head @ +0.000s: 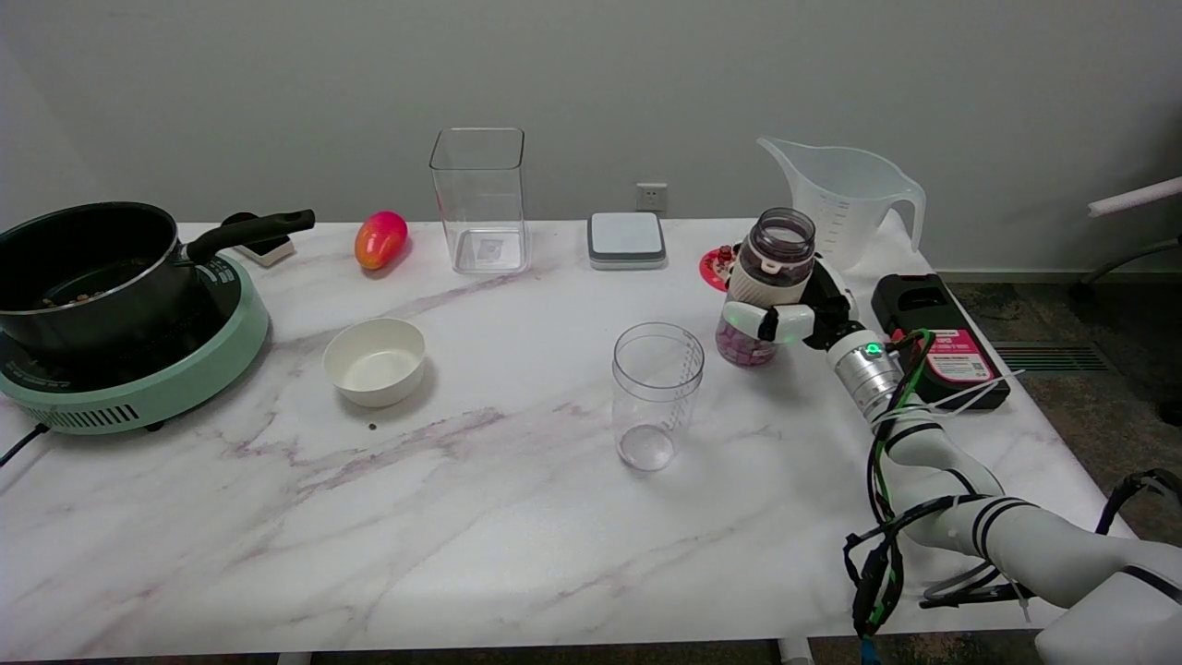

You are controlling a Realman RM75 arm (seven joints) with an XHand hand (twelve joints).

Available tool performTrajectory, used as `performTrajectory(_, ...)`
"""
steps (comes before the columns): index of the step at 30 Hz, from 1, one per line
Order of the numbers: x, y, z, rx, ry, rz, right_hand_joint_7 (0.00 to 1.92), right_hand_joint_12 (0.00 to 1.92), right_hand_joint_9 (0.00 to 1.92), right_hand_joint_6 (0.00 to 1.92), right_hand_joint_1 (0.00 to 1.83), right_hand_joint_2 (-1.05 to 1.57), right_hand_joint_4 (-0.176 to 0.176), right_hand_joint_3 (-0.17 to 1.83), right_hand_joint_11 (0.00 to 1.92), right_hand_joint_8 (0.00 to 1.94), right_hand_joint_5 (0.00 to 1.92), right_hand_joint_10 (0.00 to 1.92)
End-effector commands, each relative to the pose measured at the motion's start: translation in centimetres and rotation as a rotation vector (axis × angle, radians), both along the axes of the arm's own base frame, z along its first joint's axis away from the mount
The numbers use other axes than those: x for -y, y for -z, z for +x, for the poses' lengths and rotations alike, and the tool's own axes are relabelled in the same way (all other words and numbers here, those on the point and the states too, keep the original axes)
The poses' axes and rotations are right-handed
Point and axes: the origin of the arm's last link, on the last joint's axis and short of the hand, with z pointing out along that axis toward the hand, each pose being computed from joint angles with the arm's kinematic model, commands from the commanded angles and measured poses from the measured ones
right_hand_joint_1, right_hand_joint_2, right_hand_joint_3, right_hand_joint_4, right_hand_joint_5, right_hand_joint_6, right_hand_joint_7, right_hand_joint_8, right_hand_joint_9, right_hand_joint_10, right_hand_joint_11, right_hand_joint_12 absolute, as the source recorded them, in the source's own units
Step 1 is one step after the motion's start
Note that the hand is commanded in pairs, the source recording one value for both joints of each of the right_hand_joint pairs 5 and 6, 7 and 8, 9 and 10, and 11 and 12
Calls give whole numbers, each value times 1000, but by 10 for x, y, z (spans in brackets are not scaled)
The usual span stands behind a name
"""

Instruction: Pick up the black plastic bottle.

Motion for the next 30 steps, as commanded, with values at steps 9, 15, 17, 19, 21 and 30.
performTrajectory(9, -1, -7, 1, -4, 7, -23, 1299, 962, 1191, 1222, 1534, 361, 0, 1077, 962, 1299, 1222, 1191)
performTrajectory(15, 0, -8, 4, -2, -10, -28, 1402, 1018, 1227, 1318, 1528, 412, 0, 1025, 1018, 1402, 1318, 1227)
performTrajectory(17, 0, -8, 9, -2, -33, -26, 1433, 1028, 1231, 1327, 1527, 429, 0, 1011, 1028, 1433, 1327, 1231)
performTrajectory(19, 1, -8, 16, -2, -70, -22, 1463, 1042, 1238, 1338, 1530, 460, 0, 996, 1042, 1463, 1338, 1238)
performTrajectory(21, 1, -9, 27, -4, -116, -15, 1493, 1066, 1253, 1365, 1543, 503, 0, 991, 1066, 1493, 1365, 1253)
performTrajectory(30, -1, -11, 72, -51, -245, 41, 1600, 1153, 1305, 1512, 1539, 762, 0, 780, 1153, 1600, 1512, 1305)
